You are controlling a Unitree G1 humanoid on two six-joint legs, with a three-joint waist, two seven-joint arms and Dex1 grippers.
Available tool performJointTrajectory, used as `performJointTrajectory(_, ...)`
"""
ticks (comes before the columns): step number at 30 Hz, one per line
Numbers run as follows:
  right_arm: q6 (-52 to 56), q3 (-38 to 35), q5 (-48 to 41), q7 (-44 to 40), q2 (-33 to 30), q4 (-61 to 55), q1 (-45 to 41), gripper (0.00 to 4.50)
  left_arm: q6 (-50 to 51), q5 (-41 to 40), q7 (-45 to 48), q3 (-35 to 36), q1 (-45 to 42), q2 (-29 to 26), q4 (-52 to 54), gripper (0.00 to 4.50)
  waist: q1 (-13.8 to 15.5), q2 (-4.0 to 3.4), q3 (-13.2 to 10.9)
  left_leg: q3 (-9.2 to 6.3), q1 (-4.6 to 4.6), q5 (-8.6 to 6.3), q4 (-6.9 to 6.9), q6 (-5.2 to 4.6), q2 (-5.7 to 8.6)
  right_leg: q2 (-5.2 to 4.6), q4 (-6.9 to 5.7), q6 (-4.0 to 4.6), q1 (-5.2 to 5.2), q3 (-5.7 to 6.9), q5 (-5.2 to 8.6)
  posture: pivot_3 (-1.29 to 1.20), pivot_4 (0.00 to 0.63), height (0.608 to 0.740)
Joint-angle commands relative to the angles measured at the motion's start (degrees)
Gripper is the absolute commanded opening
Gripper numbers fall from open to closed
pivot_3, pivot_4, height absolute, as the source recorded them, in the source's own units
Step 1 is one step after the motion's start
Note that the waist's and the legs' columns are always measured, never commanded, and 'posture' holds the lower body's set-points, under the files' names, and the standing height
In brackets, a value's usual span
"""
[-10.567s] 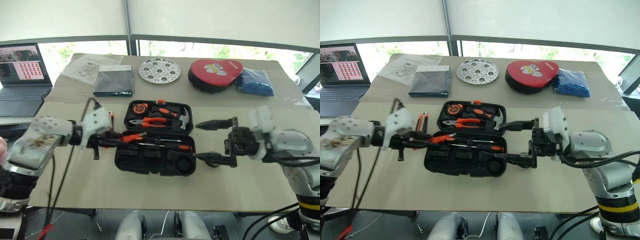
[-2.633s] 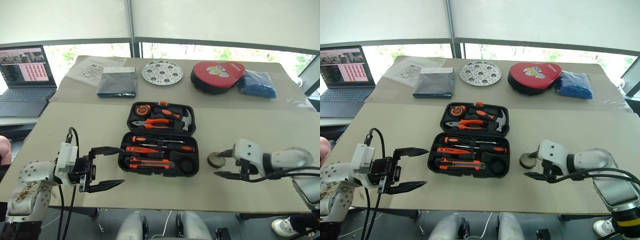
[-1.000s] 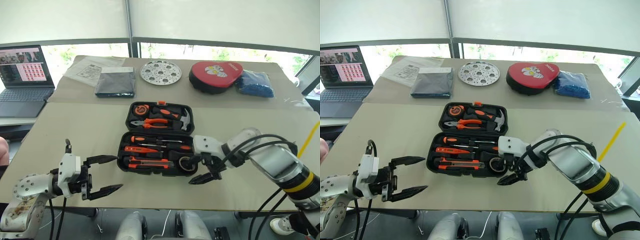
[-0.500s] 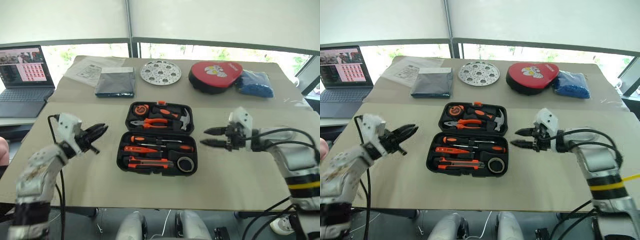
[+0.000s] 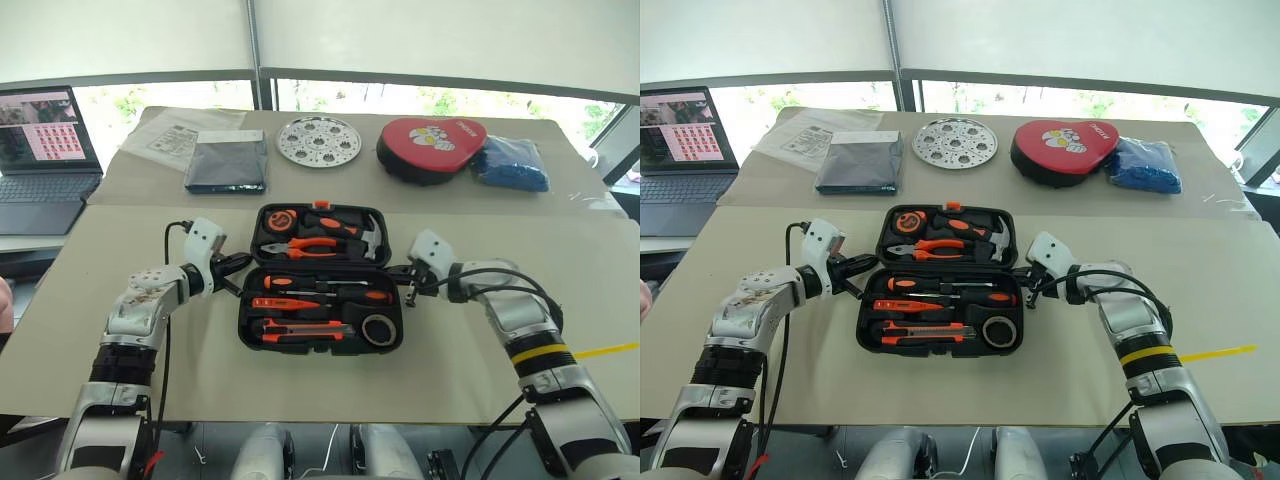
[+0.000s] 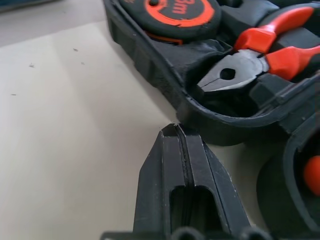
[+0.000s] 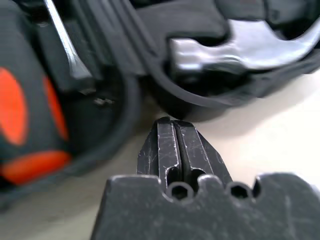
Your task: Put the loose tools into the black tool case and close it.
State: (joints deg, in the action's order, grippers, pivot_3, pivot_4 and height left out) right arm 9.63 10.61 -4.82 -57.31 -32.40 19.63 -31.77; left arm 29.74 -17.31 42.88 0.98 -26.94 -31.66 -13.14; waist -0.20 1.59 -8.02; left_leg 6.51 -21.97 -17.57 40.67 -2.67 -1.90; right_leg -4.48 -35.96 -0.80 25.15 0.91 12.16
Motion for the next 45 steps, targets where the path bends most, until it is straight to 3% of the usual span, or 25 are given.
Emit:
performJointTrajectory(1,4.10,-0.78,-2.68,-1.85,-0.72,-8.33,2.21,0.03,2.26,-1.59,3.83,-2.40,1.04,0.40,5.10,0.00,0.03,-0.01,0.00,-0.02,-0.01,0.00,0.00,0.00,0.00,0.00,0.00,-0.01,0.00,0.01,0.00,0.00,0.150,0.740)
performJointTrajectory(8,10.57,-3.46,-4.52,-1.33,-3.73,-18.30,8.10,0.03,4.76,-3.06,5.81,-3.62,4.21,2.24,11.26,0.00,0.42,-0.01,-0.01,-0.04,-0.08,-0.02,-0.01,-0.03,0.01,0.00,0.05,-0.02,0.04,0.01,0.01,0.00,0.150,0.740)
performJointTrajectory(14,7.45,-8.44,-2.39,3.49,-6.73,-16.24,10.02,0.03,6.25,-2.55,2.20,0.00,6.30,2.46,13.50,0.00,0.87,-0.01,-0.01,-0.03,0.00,-0.04,0.07,-0.07,0.06,-0.02,0.12,-0.03,0.02,-0.07,0.01,0.00,0.150,0.740)
performJointTrajectory(16,14.27,-11.50,-7.40,1.52,-7.94,-17.78,10.58,0.60,8.42,-2.34,0.19,2.24,7.47,0.87,15.67,0.00,0.86,0.00,-0.02,-0.03,-0.01,-0.06,0.11,-0.10,0.08,-0.05,0.13,-0.03,0.02,-0.08,0.01,0.00,0.150,0.740)
performJointTrajectory(20,19.03,-13.53,-9.48,-0.75,-13.00,-21.05,11.26,1.84,19.27,-6.96,5.22,5.24,11.20,-8.60,22.08,1.07,0.37,0.03,-0.03,-0.04,0.00,-0.08,0.13,-0.13,-0.01,-0.01,0.10,-0.07,0.02,-0.10,-0.02,0.00,0.150,0.740)
performJointTrajectory(22,34.12,-13.74,-12.02,1.17,-15.44,-23.64,7.64,2.59,27.92,-8.33,5.46,6.21,9.99,-14.74,21.93,1.83,-0.22,0.02,-0.05,-0.03,0.08,-0.07,0.04,-0.11,-0.06,0.03,0.11,-0.03,0.04,-0.14,0.00,0.00,0.150,0.740)
performJointTrajectory(25,52.07,-15.19,-18.90,2.58,-14.68,-24.63,-0.04,3.62,36.81,-13.00,6.83,8.17,5.72,-18.90,21.05,2.91,-0.75,0.01,-0.13,-0.02,0.22,-0.11,0.02,-0.18,-0.07,0.01,-0.11,0.07,0.08,-0.19,0.03,0.00,0.150,0.740)
performJointTrajectory(27,61.93,-12.35,-18.05,5.91,-14.59,-22.92,-5.26,4.21,45.32,-15.79,6.68,8.21,0.72,-19.77,19.72,2.92,-0.62,0.01,-0.15,-0.07,0.26,-0.20,0.02,-0.34,-0.07,0.03,-0.15,0.13,0.05,-0.16,0.00,0.00,0.150,0.740)
performJointTrajectory(28,65.26,-9.89,-17.34,6.96,-14.67,-21.70,-7.65,4.21,48.97,-16.22,5.67,7.68,-2.23,-19.43,18.62,2.92,-0.51,0.01,-0.15,-0.08,0.31,-0.17,0.04,-0.32,-0.06,0.05,-0.17,0.17,0.02,-0.15,-0.03,0.00,0.150,0.740)
performJointTrajectory(31,74.17,-11.71,-18.44,11.30,-8.89,-15.91,-14.81,4.21,54.24,-14.38,-0.17,6.19,-10.89,-14.52,14.30,2.92,-0.04,0.04,-0.14,-0.15,0.31,-0.10,0.07,-0.32,0.01,0.05,-0.18,0.19,-0.05,-0.05,-0.05,0.00,0.150,0.740)
performJointTrajectory(34,75.02,-11.84,-15.21,17.91,-4.18,-10.23,-18.72,4.21,55.10,-12.06,-5.76,6.47,-16.31,-7.88,9.72,2.92,0.15,0.05,-0.14,-0.13,0.24,-0.02,0.11,-0.20,0.13,0.04,-0.15,0.14,-0.05,-0.09,-0.08,0.00,0.150,0.740)
performJointTrajectory(39,74.08,-11.50,-13.91,22.97,0.30,-5.31,-21.65,4.21,53.06,-9.62,-10.81,6.08,-18.90,-2.64,5.74,2.92,-0.34,0.04,-0.14,-0.12,-0.27,0.17,0.09,0.08,0.20,0.05,-0.14,-0.04,0.28,-0.09,-0.21,0.00,0.150,0.740)
performJointTrajectory(45,74.66,-8.44,-13.44,24.99,0.93,-4.55,-20.65,4.21,48.84,-8.46,-14.07,6.68,-18.94,1.15,2.85,2.92,-0.80,0.04,-0.14,0.00,-0.61,0.19,0.02,0.13,0.27,0.03,-0.17,-0.07,0.88,-0.06,-0.20,0.00,0.150,0.740)
